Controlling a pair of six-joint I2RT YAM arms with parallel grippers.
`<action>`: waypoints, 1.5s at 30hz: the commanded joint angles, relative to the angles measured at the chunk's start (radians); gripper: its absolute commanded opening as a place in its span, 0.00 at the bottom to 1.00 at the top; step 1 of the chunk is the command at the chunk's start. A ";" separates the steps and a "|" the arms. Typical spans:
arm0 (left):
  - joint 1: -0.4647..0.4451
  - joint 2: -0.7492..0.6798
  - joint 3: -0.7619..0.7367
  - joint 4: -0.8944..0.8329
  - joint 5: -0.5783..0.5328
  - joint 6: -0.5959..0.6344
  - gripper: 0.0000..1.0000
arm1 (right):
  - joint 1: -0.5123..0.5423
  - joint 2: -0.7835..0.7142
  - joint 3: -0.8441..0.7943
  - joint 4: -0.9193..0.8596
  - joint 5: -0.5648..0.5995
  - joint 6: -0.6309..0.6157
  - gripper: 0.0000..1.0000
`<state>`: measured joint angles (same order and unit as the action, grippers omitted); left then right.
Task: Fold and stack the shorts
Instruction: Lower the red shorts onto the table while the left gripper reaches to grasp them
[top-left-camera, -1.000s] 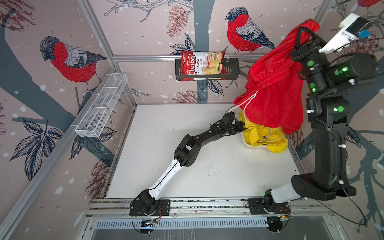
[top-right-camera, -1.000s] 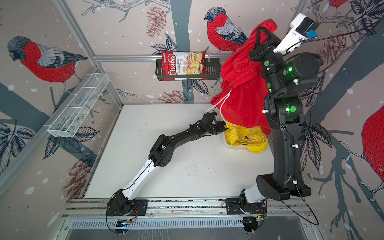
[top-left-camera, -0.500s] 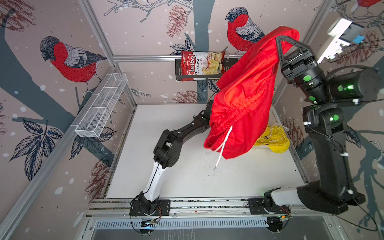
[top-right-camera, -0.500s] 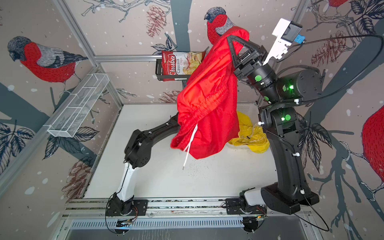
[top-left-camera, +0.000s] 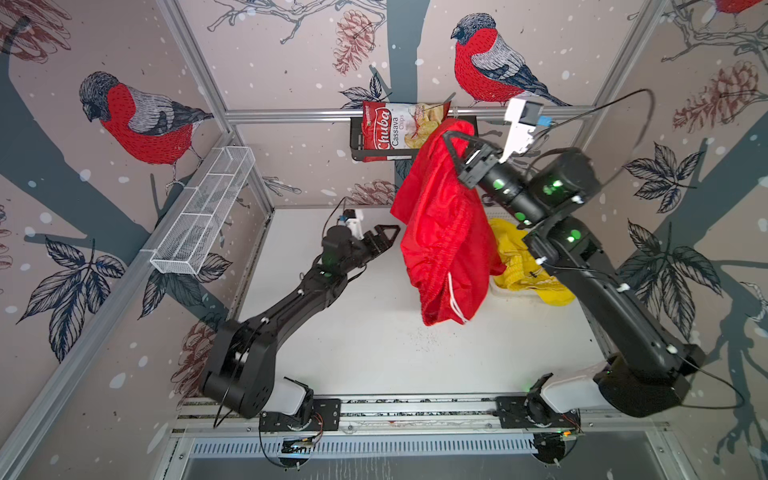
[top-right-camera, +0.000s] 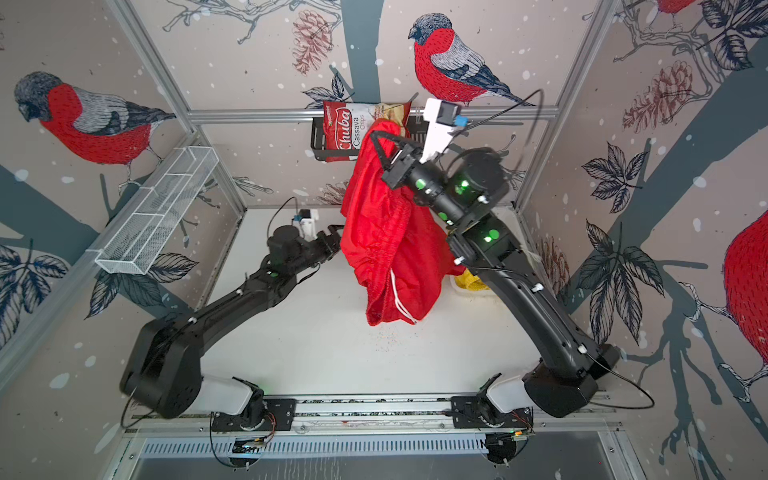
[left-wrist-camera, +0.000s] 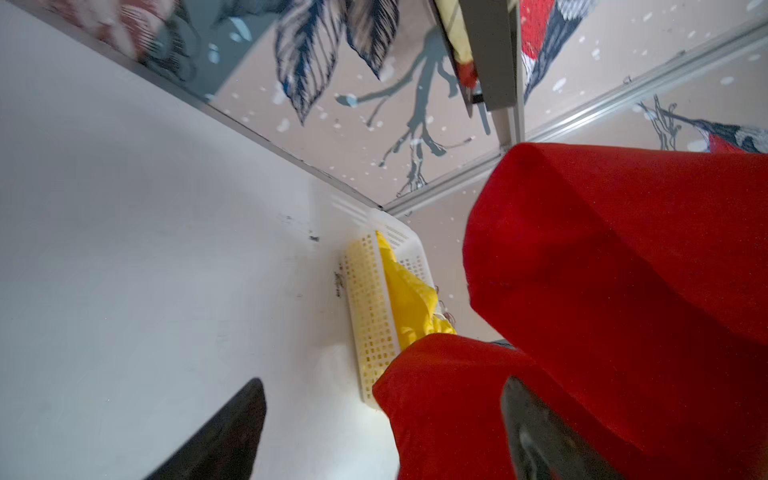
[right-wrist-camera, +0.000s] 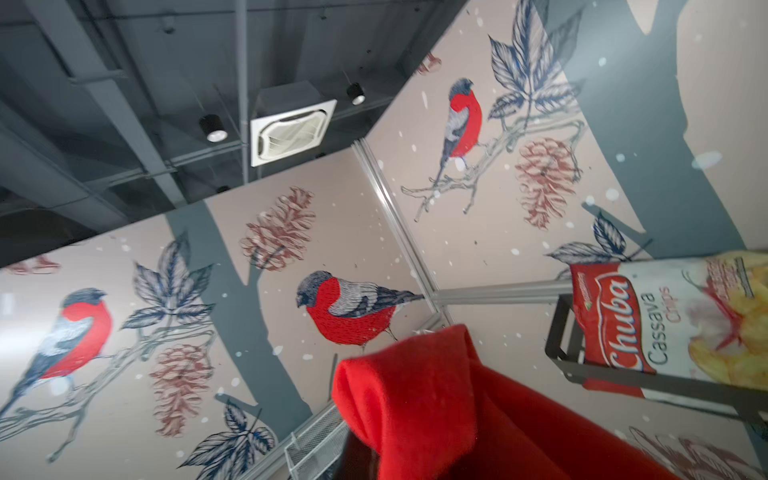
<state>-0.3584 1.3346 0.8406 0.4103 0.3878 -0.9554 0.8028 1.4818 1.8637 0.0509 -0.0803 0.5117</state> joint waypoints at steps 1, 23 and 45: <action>0.037 -0.132 -0.048 -0.084 -0.079 0.094 0.89 | 0.083 0.117 0.073 -0.042 0.319 -0.107 0.02; 0.041 -0.348 -0.180 -0.409 -0.459 0.179 0.91 | 0.085 0.454 -0.151 -0.312 0.451 0.124 0.83; 0.090 0.380 0.206 -0.410 -0.422 0.076 0.82 | -0.116 0.422 -0.455 -0.252 0.483 0.061 1.00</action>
<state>-0.2718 1.6779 1.0119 -0.0048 -0.0509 -0.8616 0.6857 1.9079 1.4246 -0.2111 0.3958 0.6312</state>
